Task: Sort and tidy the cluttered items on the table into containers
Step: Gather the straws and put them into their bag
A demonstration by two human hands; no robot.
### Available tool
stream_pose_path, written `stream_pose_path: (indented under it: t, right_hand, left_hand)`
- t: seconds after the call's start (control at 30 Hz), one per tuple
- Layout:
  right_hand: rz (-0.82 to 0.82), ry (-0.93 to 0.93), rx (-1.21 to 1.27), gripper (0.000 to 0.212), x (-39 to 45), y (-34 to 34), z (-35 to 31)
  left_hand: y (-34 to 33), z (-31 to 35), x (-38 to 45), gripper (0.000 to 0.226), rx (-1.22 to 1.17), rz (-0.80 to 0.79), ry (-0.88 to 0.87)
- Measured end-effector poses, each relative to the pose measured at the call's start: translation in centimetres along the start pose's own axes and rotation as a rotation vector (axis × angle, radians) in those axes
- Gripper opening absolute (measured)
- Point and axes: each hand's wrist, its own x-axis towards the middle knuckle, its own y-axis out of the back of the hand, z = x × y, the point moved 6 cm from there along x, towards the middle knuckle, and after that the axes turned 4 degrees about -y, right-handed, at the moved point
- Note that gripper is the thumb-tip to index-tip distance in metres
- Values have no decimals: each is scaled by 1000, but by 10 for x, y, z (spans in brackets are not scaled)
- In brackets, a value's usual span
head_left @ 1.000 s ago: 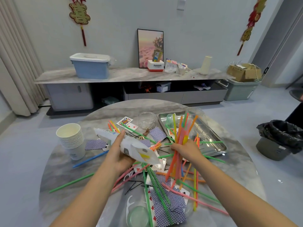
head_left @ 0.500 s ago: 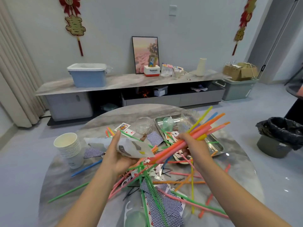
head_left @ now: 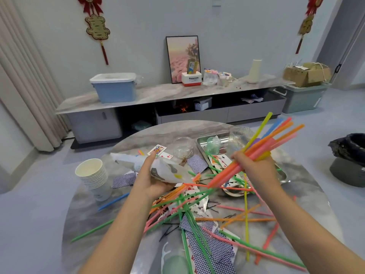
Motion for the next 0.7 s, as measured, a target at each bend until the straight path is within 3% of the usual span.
stream_pose_path:
  t: [0.1, 0.47, 0.7]
  right_hand:
    - [-45, 4, 3, 28, 0, -6, -9]
    - [142, -56, 256, 11, -4, 17, -24]
    - [123, -135, 239, 22, -5, 10, -9]
  left_hand:
    - [0, -2, -1, 38, 4, -6, 0]
    - [4, -4, -8, 38, 22, -9, -10]
    - [1, -30, -17, 34, 87, -29, 51]
